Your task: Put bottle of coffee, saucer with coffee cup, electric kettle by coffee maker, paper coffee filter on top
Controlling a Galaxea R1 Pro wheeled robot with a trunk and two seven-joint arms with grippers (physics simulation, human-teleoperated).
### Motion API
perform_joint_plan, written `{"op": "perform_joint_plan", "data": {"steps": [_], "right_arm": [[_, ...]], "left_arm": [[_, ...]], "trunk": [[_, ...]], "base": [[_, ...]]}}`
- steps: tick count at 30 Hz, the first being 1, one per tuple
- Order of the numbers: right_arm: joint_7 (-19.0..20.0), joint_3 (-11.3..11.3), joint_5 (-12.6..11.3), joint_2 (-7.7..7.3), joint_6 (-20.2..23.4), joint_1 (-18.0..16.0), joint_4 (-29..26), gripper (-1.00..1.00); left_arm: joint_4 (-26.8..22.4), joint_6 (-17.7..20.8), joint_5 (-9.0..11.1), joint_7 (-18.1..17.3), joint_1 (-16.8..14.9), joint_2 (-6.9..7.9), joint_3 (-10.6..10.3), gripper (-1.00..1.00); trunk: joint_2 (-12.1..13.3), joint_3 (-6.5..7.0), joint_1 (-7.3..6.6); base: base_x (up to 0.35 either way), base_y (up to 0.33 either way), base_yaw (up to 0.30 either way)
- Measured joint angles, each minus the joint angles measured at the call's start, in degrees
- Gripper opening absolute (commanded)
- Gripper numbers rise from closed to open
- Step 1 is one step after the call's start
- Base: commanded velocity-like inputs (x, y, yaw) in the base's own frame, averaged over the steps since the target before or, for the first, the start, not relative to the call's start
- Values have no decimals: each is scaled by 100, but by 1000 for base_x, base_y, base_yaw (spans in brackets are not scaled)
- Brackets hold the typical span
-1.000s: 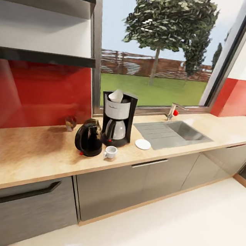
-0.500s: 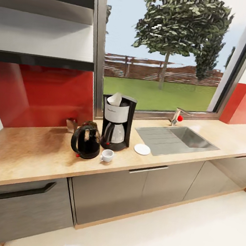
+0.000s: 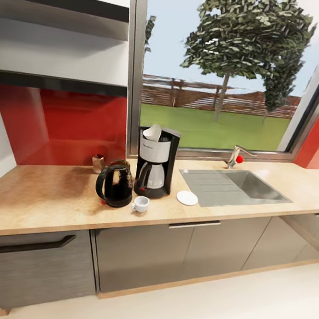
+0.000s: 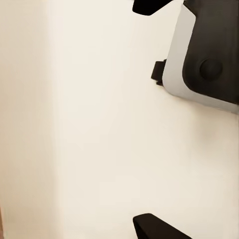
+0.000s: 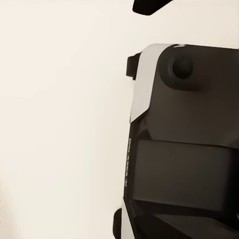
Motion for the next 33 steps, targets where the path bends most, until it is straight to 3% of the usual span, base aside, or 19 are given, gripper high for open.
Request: {"op": "perform_joint_plan", "data": {"steps": [2,6,15,19,33], "right_arm": [[-1,-2,0,-1,0,2,0,100],[-1,-3,0,-2,0,2,0,100],[-1,-3,0,-2,-1,-1,1,100],[-2,2,0,-2,-1,2,1,100],[-3,4,0,0,-1,0,2,100]], "left_arm": [[-1,127,157,210,25,21,-4,100],[-5,188,215,304,38,23,-12,100],[-10,209,236,336,43,-28,-15,100],[-17,210,237,336,43,-113,-14,100],[-12,213,237,331,44,-164,-14,100]], "trunk": [[0,18,0],[0,54,0],[0,134,-2],[0,170,-2],[1,294,0]], "base": [[0,-1,120],[0,0,120],[129,-53,119],[206,-189,119],[18,-237,127]]}}
